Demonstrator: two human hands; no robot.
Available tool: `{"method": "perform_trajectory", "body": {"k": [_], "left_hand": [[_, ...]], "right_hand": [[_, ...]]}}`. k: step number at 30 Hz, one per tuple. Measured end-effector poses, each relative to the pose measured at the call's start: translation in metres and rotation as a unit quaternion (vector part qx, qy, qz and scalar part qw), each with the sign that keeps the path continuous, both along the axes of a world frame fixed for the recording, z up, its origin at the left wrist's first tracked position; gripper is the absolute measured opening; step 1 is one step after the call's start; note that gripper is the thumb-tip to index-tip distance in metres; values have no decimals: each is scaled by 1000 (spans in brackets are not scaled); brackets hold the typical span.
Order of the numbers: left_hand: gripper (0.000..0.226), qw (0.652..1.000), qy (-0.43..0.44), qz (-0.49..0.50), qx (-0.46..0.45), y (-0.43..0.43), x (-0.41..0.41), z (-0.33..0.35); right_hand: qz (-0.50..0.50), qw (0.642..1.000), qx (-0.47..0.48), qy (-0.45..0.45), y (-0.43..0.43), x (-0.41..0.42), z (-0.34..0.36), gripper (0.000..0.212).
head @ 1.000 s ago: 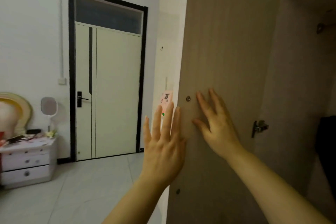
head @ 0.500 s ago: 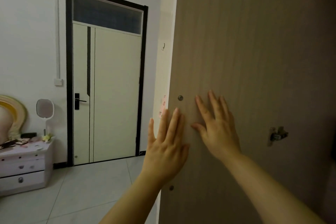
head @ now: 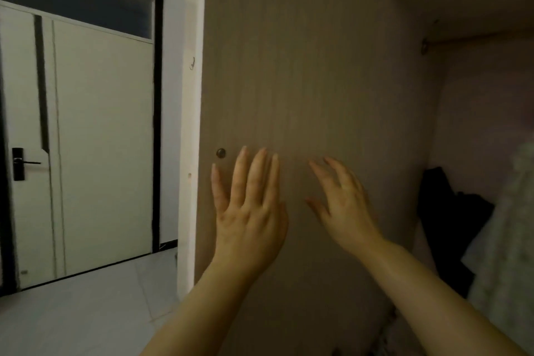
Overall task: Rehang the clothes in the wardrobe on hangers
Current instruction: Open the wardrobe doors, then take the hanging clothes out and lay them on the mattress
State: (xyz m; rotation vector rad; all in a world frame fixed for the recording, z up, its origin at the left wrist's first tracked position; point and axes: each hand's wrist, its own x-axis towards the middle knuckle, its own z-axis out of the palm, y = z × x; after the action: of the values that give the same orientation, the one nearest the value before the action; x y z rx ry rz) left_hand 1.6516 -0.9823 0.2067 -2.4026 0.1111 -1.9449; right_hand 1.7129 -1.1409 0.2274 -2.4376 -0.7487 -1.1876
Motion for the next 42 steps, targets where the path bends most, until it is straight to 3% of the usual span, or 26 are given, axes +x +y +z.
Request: {"method": "perform_trajectory", "body": {"k": [7,12,21,29,36,42], "left_hand": [[61,985,82,-149,-20,-81,27,12],[70,956,140,-251,-59,-133,55,23],[63,899,177,-399,-50,-222,103,28],[64,867,205,-451,-57,-304,148,38],[66,870,192,-448,-73,-375,197,64],[66,869,172,-457,-83,-437,235,96]], "right_hand": [[-135,991,-18,2,-87,-16,9,60],[-226,974,-34,1,-142,-26,14,57],[-350,935,-53,7,-225,-36,27,57],[-406,907,-110,-7,-299,-10,58,54],[-428,882,-187,-71,-369,50,121,54],[-483,835,-244,-104,-425,99,178,59]]}}
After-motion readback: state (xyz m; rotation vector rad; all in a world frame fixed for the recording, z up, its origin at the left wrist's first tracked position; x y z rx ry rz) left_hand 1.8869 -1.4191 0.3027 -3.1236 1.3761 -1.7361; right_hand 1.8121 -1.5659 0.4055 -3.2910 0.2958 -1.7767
